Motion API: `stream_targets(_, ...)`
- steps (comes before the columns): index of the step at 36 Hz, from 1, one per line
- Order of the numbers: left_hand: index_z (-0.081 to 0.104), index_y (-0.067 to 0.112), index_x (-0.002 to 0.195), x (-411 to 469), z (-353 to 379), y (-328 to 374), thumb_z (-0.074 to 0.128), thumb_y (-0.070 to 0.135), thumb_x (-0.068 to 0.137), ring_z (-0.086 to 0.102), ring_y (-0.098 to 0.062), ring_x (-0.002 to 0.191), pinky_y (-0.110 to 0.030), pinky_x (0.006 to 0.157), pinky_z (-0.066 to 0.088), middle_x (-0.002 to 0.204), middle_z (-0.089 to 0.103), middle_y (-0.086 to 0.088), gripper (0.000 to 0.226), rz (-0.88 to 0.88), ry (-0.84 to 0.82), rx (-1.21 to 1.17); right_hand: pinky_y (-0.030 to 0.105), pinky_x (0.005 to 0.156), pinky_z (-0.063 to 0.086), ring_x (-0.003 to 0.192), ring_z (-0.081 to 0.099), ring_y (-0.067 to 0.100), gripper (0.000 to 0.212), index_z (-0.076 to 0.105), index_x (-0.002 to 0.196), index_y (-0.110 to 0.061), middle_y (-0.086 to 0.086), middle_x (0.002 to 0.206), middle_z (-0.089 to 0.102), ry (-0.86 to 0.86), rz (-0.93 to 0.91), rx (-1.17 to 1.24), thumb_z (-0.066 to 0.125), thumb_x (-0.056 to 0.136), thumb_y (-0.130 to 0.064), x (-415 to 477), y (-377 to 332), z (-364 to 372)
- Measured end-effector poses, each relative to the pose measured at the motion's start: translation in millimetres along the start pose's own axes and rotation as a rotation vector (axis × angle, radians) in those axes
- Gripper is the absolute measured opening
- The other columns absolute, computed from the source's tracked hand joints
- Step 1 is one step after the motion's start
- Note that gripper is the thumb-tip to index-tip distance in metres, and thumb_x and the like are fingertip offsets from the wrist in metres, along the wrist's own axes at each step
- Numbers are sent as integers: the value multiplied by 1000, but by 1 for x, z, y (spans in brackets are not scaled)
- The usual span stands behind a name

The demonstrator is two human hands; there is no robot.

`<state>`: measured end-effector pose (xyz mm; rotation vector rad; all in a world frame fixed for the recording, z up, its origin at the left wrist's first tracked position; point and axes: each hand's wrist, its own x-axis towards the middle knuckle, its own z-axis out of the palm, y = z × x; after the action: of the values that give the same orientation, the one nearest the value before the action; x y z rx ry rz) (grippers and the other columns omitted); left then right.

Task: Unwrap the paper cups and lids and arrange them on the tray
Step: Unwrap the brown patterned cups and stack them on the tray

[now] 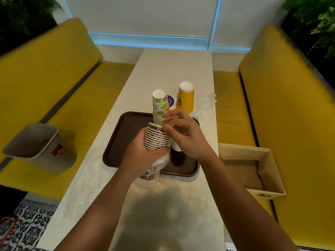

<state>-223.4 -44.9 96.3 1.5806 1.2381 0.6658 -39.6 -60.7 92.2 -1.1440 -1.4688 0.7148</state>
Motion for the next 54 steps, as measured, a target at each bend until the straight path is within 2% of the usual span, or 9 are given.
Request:
stream_targets(6,55,38,131,-4,-4,0,89,34,78,65,4,100,-14,78,50,107,69,22,63,41,-1,48,55,104,53,130,60,21,22,66,99,-4,5,138,60,323,46,26,57,108,-21,5,5,-4)
stream_targets(12,57,36,133,2,-12,-5,90,34,78,67,-3,106,-25,86,57,114,71,15,64,34,94,-8,55,99,57,127,66,29,15,52,94,-13,8,148,58,131,162,277,63,104,-13,-2,3,-26)
stream_targets(16,55,34,136,7,-14,-7,90,38,78,65,-7,110,-27,87,57,118,68,14,68,13,139,-6,58,100,57,124,66,29,57,38,128,-23,11,142,56,-32,224,252,76,92,-1,-4,0,-35)
stream_targets(20,56,35,136,11,-12,-11,90,38,78,66,-9,111,-34,93,60,119,69,12,68,-6,119,-29,35,107,54,136,56,17,101,20,155,-50,-2,152,48,-258,216,77,79,89,0,0,-2,-38)
stream_targets(29,56,34,137,10,-9,-13,90,37,78,66,-6,108,-22,84,56,117,69,14,67,-28,125,-29,38,100,57,127,54,19,53,54,134,-23,4,136,50,289,84,-416,83,90,-22,17,36,-21)
stream_targets(36,53,34,138,11,-8,-15,89,35,79,64,-5,107,-20,80,55,116,65,15,69,-51,99,-2,38,107,48,136,50,32,51,54,135,-23,6,149,48,-37,344,-626,79,92,-19,5,85,-7)
stream_targets(41,57,30,132,14,-8,-16,88,39,79,64,-7,103,-18,76,54,112,66,14,62,-56,82,60,43,117,41,145,38,29,33,65,128,-29,3,158,38,174,238,-616,74,97,-31,1,69,-4)
stream_targets(47,62,30,123,14,-4,-15,88,38,79,70,-8,97,-25,77,57,105,72,8,51,-51,45,28,33,110,45,134,49,12,14,76,112,-22,-3,137,55,-111,4,-265,68,102,-29,1,10,1)
stream_targets(54,60,33,125,9,-3,-11,89,33,79,69,-1,92,-19,74,53,103,72,12,54,-8,-17,61,46,109,51,127,59,18,10,77,97,-2,2,130,63,-170,105,68,69,99,-8,1,3,-1)
